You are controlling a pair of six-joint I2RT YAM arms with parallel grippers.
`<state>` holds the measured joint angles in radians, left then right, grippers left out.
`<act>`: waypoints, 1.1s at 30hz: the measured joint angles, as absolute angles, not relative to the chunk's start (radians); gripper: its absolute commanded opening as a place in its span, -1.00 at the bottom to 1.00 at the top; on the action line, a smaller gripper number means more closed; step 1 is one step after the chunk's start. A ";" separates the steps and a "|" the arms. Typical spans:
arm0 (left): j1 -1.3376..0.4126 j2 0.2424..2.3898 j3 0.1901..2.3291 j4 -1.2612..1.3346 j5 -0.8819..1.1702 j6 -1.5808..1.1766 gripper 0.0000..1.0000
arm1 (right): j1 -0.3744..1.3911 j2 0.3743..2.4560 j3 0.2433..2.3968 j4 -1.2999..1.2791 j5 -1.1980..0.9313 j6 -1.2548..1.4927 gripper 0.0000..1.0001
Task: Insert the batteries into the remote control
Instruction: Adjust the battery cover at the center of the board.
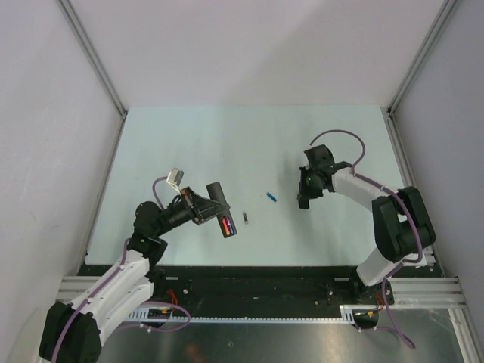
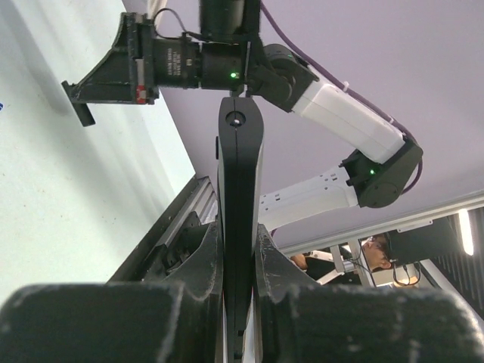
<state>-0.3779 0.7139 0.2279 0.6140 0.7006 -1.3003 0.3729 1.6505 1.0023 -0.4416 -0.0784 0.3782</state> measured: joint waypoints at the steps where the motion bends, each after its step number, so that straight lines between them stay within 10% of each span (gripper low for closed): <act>1: -0.378 0.715 0.228 0.614 0.700 -1.300 -0.99 | 0.373 1.631 1.002 -0.439 -0.101 0.385 -1.00; 11: -0.378 0.715 0.228 0.614 0.693 -1.300 -1.00 | 0.373 1.496 0.933 -0.240 -0.419 0.483 -1.00; 33: -0.378 0.678 0.223 0.614 0.657 -1.301 -1.00 | 0.285 1.695 0.513 1.059 -0.960 1.148 -1.00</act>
<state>-0.3779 0.6777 0.2230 0.6136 0.6571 -1.3006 0.2848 1.6951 0.5125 1.0592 -0.9600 1.1484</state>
